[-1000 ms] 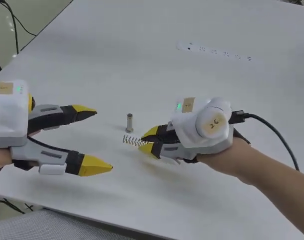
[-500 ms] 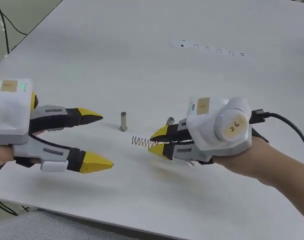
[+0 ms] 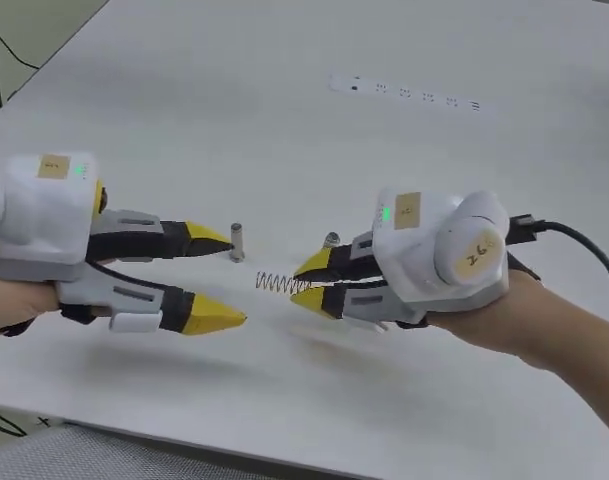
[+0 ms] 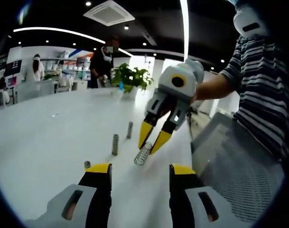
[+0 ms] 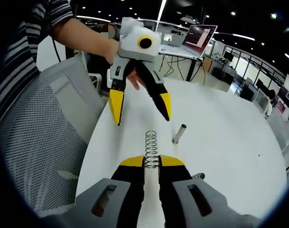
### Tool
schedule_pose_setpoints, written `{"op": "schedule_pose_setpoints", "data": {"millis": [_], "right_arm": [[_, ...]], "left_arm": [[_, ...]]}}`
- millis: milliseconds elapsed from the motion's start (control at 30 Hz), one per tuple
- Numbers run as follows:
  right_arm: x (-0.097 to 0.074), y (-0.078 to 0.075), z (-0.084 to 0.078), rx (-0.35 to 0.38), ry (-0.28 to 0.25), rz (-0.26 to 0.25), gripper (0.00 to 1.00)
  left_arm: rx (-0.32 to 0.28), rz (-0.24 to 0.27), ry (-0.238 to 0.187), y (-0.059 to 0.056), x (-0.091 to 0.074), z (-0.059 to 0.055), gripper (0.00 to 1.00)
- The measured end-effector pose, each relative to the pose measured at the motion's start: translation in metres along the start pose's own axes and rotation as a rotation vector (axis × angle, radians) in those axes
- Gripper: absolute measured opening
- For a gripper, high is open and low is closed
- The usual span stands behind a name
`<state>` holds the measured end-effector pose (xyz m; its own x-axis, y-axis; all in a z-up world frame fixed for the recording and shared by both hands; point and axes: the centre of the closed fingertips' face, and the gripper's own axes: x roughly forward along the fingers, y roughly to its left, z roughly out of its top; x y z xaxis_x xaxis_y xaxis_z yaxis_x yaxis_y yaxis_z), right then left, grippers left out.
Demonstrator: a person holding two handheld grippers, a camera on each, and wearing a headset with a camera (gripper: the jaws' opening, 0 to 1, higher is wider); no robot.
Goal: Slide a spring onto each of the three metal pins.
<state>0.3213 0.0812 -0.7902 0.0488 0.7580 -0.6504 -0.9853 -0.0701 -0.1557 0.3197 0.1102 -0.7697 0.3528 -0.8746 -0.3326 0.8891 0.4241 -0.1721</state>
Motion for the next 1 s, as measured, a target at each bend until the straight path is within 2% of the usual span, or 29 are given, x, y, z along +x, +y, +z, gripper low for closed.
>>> {"op": "schedule_pose_setpoints", "data": {"millis": [167,300,367,433,633,733,1000], "right_arm": [[0.000,0.001,0.002,-0.007,-0.005,0.003,0.08],[-0.002,0.002,0.004,-0.011,-0.011,0.004,0.08],[-0.003,0.002,0.006,-0.015,-0.016,0.005,0.08],[-0.004,0.002,0.007,-0.016,-0.018,0.005,0.08],[-0.005,0.002,0.009,-0.016,-0.026,0.004,0.08],[-0.006,0.002,0.010,-0.019,-0.027,0.005,0.08],[-0.007,0.002,0.010,-0.022,-0.026,0.005,0.08]], "left_arm": [[0.010,-0.024,-0.002,-0.002,0.009,0.004,0.37],[0.018,-0.050,0.003,-0.005,0.015,0.004,0.29],[0.029,-0.047,0.007,-0.004,0.018,0.003,0.29],[0.031,-0.050,0.007,-0.004,0.018,0.004,0.25],[0.035,-0.067,-0.009,-0.005,0.023,0.009,0.19],[0.038,-0.083,-0.008,-0.008,0.025,0.010,0.14],[0.043,-0.096,-0.006,-0.009,0.028,0.010,0.06]]}}
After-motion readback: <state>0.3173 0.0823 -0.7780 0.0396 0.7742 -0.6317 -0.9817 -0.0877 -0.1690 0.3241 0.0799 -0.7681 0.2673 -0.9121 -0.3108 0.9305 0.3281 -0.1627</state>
